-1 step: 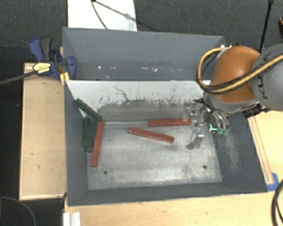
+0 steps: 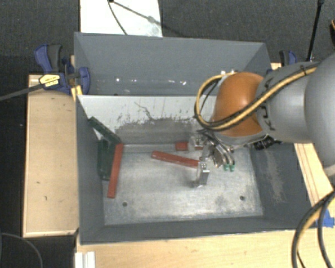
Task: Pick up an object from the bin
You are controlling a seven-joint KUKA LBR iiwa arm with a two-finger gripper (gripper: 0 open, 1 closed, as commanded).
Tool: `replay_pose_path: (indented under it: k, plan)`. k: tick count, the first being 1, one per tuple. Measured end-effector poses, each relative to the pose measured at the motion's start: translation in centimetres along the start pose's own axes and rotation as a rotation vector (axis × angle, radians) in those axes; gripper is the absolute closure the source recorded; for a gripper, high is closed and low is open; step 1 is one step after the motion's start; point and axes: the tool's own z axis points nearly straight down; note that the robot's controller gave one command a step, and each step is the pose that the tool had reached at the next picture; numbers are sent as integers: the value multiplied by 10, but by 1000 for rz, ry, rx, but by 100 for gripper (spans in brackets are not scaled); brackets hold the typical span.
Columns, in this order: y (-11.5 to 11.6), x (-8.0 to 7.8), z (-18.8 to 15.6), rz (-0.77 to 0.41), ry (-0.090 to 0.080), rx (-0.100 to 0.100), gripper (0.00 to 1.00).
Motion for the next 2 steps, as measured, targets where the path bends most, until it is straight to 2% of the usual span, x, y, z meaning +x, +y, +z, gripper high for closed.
replay_pose_path:
  k: [1,2]
  plan:
    - [-4,-1,-3,4,-4,3,100]
    - [13,-4,-143,-300,-9,4,100]
